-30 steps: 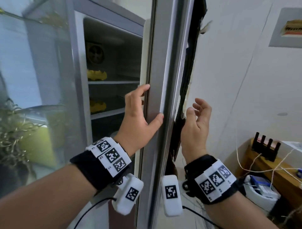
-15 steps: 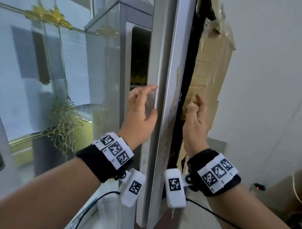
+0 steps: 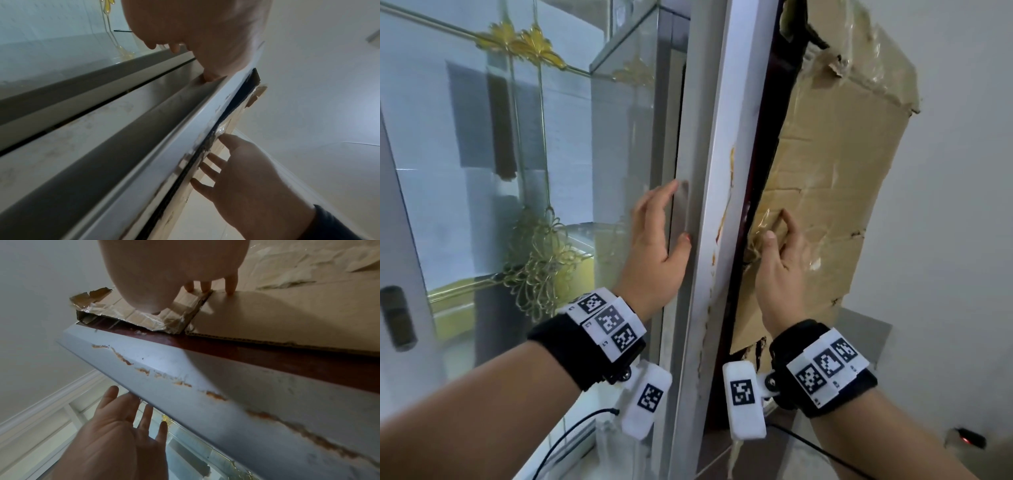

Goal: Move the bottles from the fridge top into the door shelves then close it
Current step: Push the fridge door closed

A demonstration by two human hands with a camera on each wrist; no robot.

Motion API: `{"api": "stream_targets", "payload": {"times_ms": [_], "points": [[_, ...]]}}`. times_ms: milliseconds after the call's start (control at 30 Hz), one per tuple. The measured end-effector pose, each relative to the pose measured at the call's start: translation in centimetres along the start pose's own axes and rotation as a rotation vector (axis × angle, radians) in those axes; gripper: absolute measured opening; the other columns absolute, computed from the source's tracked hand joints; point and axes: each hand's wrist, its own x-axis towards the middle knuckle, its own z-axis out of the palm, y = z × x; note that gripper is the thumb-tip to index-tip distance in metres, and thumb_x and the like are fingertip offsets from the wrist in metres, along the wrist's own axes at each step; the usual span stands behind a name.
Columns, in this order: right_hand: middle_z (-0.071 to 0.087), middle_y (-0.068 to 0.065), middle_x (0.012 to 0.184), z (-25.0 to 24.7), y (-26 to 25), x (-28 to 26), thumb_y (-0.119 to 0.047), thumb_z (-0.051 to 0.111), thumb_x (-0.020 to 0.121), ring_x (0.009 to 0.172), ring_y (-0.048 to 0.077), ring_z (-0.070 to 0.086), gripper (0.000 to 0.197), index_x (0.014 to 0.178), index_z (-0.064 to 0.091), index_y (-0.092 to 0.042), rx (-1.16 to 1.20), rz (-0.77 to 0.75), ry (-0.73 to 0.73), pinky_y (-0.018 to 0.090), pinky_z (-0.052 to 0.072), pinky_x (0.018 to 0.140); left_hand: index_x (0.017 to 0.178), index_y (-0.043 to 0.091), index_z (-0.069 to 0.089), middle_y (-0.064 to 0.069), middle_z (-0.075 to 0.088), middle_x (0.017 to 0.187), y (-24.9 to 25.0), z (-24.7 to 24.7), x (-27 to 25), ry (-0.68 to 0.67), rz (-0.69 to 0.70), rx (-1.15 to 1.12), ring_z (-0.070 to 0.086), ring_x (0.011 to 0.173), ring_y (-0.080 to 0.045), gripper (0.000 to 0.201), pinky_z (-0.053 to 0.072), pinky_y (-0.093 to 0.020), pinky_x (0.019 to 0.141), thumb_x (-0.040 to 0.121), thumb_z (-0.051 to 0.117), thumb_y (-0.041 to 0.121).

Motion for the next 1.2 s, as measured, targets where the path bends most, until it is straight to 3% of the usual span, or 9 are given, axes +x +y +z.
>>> {"api": "stream_targets", "payload": {"times_ms": [133, 200, 300, 467, 567, 700, 833, 1066, 1200], "points": [[0.030, 0.003, 0.149, 0.5, 0.1, 0.5, -0.033, 0.038, 0.100, 0.140, 0.021, 0.026, 0.042, 0.142, 0.036, -0.037, -0.013, 0.013, -0.018, 0.041, 0.026, 0.116, 0.154, 0.021, 0.022, -0.007, 0.024, 0.155, -0.8, -0.3, 0.6, -0.004, -0.113, -0.051, 0.022, 0.144, -0.011, 0.071, 0.014, -0.026, 0.120, 0.092, 0.054, 0.007], [0.030, 0.003, 0.148, 0.8, 0.2, 0.8, -0.033, 0.038, 0.100, 0.140, 0.023, 0.027, 0.042, 0.142, 0.036, -0.037, -0.018, 0.013, -0.032, 0.040, 0.026, 0.115, 0.154, 0.023, 0.021, -0.005, 0.022, 0.156, -0.9, -0.4, 0.9, 0.005, -0.186, -0.068, 0.024, 0.142, -0.011, 0.070, 0.016, -0.028, 0.120, 0.094, 0.053, 0.007], [0.027, 0.002, 0.150, 1.6, 0.7, 1.1, -0.038, 0.038, 0.099, 0.140, 0.027, 0.030, 0.043, 0.141, 0.034, -0.044, -0.023, 0.014, -0.063, 0.051, 0.029, 0.115, 0.154, 0.027, 0.020, -0.002, 0.018, 0.158, -1.5, -0.4, 1.3, 0.011, -0.299, -0.090, 0.022, 0.145, -0.014, 0.067, 0.017, -0.032, 0.121, 0.097, 0.051, 0.012], [0.016, 0.000, 0.157, 3.0, 1.4, 1.8, -0.040, 0.039, 0.099, 0.147, 0.022, 0.017, 0.049, 0.146, 0.028, -0.046, -0.015, 0.024, -0.156, 0.050, 0.022, 0.119, 0.155, 0.028, 0.023, -0.004, 0.019, 0.161, -3.2, -0.5, 2.4, 0.029, -0.439, -0.079, 0.021, 0.148, -0.016, 0.060, 0.016, -0.027, 0.117, 0.100, 0.048, 0.026], [0.012, 0.000, 0.159, 3.9, 1.7, 2.2, -0.041, 0.041, 0.099, 0.147, 0.023, 0.011, 0.052, 0.148, 0.024, -0.047, -0.061, 0.019, -0.189, 0.051, 0.022, 0.119, 0.155, 0.032, 0.023, 0.000, 0.023, 0.163, -4.6, -0.6, 2.9, -0.020, -0.532, -0.096, 0.025, 0.149, -0.018, 0.059, 0.020, -0.037, 0.122, 0.100, 0.044, 0.038], [0.015, 0.005, 0.157, 4.2, 2.0, 2.6, -0.039, 0.042, 0.098, 0.145, 0.025, 0.010, 0.054, 0.148, 0.024, -0.046, -0.133, -0.006, -0.166, 0.049, 0.021, 0.118, 0.154, 0.041, 0.021, 0.014, 0.032, 0.160, -5.6, -0.4, 3.1, -0.107, -0.553, -0.264, 0.033, 0.146, -0.011, 0.060, 0.027, -0.045, 0.120, 0.097, 0.041, 0.049], [0.016, 0.004, 0.155, 4.3, 2.2, 2.7, -0.037, 0.043, 0.098, 0.144, 0.024, 0.010, 0.053, 0.147, 0.026, -0.046, -0.121, 0.003, -0.164, 0.045, 0.021, 0.118, 0.151, 0.047, 0.021, 0.017, 0.031, 0.160, -5.8, -0.6, 3.2, -0.116, -0.568, -0.284, 0.036, 0.144, -0.013, 0.060, 0.033, -0.050, 0.115, 0.095, 0.041, 0.052], [0.011, 0.001, 0.159, 4.3, 1.9, 2.2, -0.038, 0.043, 0.097, 0.146, 0.024, 0.006, 0.055, 0.148, 0.023, -0.048, -0.112, 0.021, -0.170, 0.047, 0.017, 0.119, 0.153, 0.046, 0.015, 0.011, 0.027, 0.163, -4.8, -0.6, 3.0, -0.120, -0.596, -0.273, 0.031, 0.147, -0.017, 0.060, 0.031, -0.052, 0.116, 0.098, 0.038, 0.049], [0.011, 0.002, 0.159, 3.6, 1.5, 2.0, -0.038, 0.043, 0.098, 0.148, 0.022, 0.010, 0.054, 0.148, 0.024, -0.045, -0.098, 0.025, -0.192, 0.043, 0.020, 0.119, 0.155, 0.043, 0.003, 0.001, 0.019, 0.166, -3.9, -0.2, 2.9, 0.001, -0.624, -0.220, 0.027, 0.150, -0.022, 0.068, 0.026, -0.048, 0.120, 0.100, 0.043, 0.037]]}}
